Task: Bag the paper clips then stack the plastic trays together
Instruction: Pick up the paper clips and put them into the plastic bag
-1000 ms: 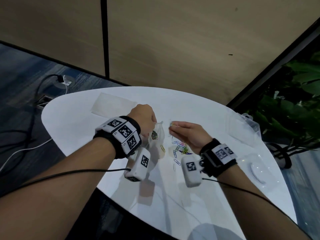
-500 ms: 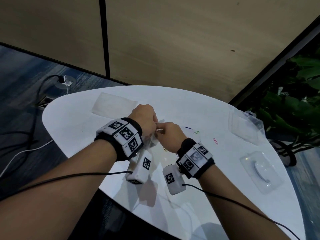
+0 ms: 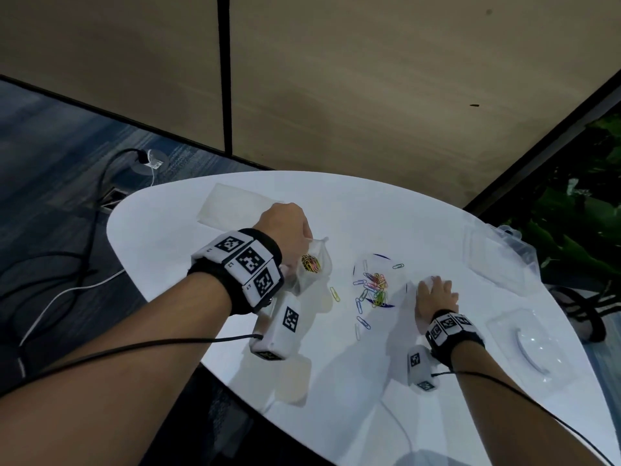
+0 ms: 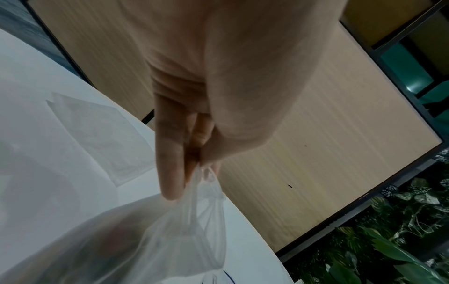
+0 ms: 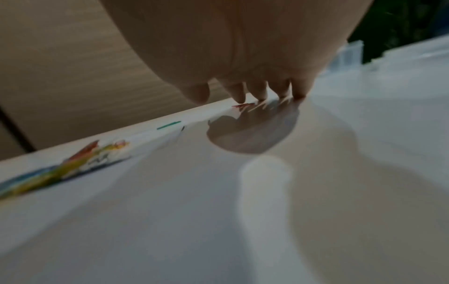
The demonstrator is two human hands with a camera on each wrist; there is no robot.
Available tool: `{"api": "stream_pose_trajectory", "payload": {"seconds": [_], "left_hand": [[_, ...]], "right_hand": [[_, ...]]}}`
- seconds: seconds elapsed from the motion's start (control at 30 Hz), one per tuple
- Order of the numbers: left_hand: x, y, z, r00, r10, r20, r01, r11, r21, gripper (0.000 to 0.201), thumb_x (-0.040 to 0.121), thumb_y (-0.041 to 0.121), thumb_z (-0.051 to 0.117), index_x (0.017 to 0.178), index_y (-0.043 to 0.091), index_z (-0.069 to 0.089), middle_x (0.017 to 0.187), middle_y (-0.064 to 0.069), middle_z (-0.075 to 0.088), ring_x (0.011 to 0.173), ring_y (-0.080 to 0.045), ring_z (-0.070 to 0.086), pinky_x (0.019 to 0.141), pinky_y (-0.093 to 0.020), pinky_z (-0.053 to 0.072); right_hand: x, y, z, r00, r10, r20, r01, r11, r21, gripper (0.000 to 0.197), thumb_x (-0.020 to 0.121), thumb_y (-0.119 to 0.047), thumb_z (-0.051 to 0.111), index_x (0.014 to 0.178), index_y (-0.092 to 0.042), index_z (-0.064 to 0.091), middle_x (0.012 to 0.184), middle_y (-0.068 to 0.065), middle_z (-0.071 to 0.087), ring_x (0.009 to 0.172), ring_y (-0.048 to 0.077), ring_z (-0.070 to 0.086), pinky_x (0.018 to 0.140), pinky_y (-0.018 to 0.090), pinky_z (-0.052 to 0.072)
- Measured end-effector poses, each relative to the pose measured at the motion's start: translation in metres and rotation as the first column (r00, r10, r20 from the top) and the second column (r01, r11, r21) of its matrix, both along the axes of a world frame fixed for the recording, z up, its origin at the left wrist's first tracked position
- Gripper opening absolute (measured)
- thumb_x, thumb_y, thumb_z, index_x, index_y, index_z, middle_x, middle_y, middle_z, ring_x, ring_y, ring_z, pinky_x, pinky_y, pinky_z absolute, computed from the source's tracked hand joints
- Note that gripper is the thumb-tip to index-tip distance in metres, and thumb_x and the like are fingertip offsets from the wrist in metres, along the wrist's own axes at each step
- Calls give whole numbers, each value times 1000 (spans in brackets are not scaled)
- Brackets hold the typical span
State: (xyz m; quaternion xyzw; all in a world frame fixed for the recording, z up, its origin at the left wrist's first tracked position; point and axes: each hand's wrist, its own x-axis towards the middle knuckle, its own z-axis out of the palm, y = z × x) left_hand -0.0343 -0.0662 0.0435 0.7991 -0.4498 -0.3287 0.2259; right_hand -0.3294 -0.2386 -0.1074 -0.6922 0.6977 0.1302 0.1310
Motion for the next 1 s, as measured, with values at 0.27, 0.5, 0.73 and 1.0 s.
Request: {"api": "stream_pose_trajectory", "payload": {"seconds": [0.27, 0.5, 0.73, 1.0], "left_hand": [[3, -3, -10, 1000, 21, -5, -21, 1000, 5, 23, 91, -1, 58, 98, 11, 75, 98, -5, 67, 95, -30, 72, 89, -41, 61], [1, -5, -13, 1000, 8, -13, -7, 1000, 26, 24, 85, -4, 65, 96, 15, 74, 102, -12, 71, 90, -30, 73, 83, -42, 63], [4, 0, -12, 1000, 4, -19, -4, 999, 40, 24, 86, -5, 66, 98, 14, 73, 92, -10, 71, 76, -25, 75, 79, -41, 64], [3, 4, -6, 1000, -14, -6, 14, 999, 49, 28, 82, -8, 69, 103, 10, 75, 100, -13, 73, 90, -31, 73, 84, -41, 63]], "right_hand": [[52, -3, -4, 949, 312, 54, -315, 948, 56, 65, 96, -24, 49, 151, -7, 20, 163, 13, 6, 148, 38, 8, 119, 49, 23], [77, 44, 4, 754, 655, 37, -655, 755, -22, 62, 93, -10, 40, 152, -14, 22, 160, 6, 17, 138, 33, 31, 112, 42, 34], [76, 60, 7, 726, 680, -103, -687, 722, -79, 29, 88, 3, 50, 114, -5, 59, 115, 12, 58, 104, 27, 60, 85, 30, 48], [65, 48, 21, 901, 248, 356, -206, 967, -153, 16, 85, -10, 68, 95, -13, 80, 93, 5, 76, 87, 20, 70, 83, 25, 56]]}}
